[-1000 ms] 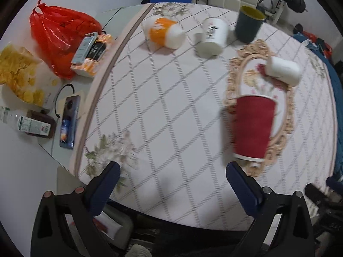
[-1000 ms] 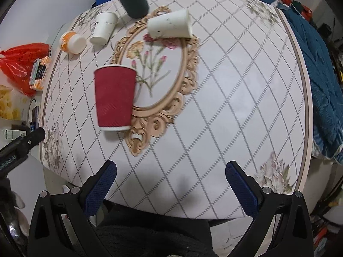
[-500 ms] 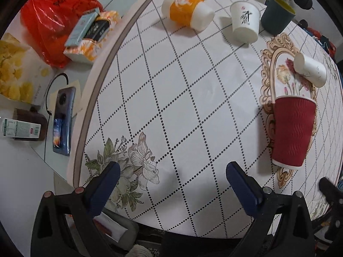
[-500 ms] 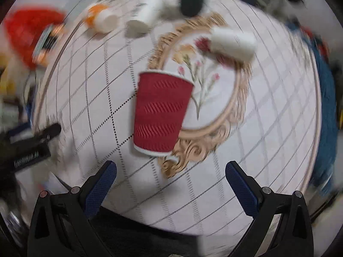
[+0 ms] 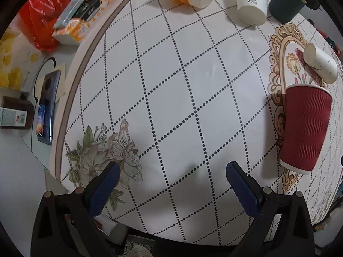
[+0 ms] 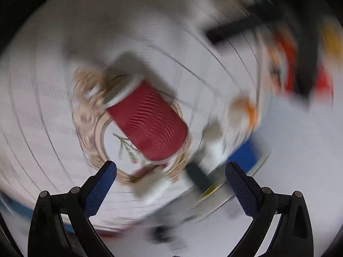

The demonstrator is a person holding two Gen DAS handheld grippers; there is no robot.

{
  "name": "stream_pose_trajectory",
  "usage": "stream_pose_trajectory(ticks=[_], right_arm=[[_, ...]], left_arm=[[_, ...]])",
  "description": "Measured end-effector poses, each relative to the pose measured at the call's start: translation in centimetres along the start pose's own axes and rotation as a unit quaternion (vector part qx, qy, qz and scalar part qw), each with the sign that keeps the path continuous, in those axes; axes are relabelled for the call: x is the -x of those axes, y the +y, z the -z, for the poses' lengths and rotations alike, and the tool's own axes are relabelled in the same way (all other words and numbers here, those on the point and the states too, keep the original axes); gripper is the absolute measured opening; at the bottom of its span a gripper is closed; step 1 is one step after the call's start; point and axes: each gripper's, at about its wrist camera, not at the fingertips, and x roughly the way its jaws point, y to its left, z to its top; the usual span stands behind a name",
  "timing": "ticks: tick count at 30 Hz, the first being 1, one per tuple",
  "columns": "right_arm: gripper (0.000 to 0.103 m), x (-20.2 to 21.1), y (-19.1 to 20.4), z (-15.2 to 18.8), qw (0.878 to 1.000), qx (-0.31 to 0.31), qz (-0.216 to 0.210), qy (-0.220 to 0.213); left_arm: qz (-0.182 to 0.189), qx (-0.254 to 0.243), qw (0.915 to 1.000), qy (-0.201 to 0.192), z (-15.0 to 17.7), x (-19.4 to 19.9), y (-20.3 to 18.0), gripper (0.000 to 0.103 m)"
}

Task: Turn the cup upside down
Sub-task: 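Rotate the right tool to turn the red cup upside down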

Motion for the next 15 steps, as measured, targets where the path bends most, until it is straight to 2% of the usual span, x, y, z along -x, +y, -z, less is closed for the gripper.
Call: stream_pose_trajectory(ticks=[2,5,8,15], right_arm=[[0.103,-0.4,1.5,-0.3,0.995,0.093,0.028,-0.023],[0.103,-1.6,3.2,0.1,0.975,0.209,0.050,-0.053],[0.103,-2.7,3.5,0.2,0.963,0.257,0.048,-0.069],[0.103,-5.0,2.8,0.0,0.950,0.297,0.056,-0.078]], left_arm=[[0.002,0.011,0.9999,0.005,0.0,-0.5,0.4,0.102],[0.005,0.024,0.9997,0.010,0.1,-1.1,1.0,0.102],[0.006,0.033,0.9993,0.012,0.1,-1.5,1.6,0.102],[0.011,0.045,0.9987,0.020,0.1,-2.5,2.6,0.102]])
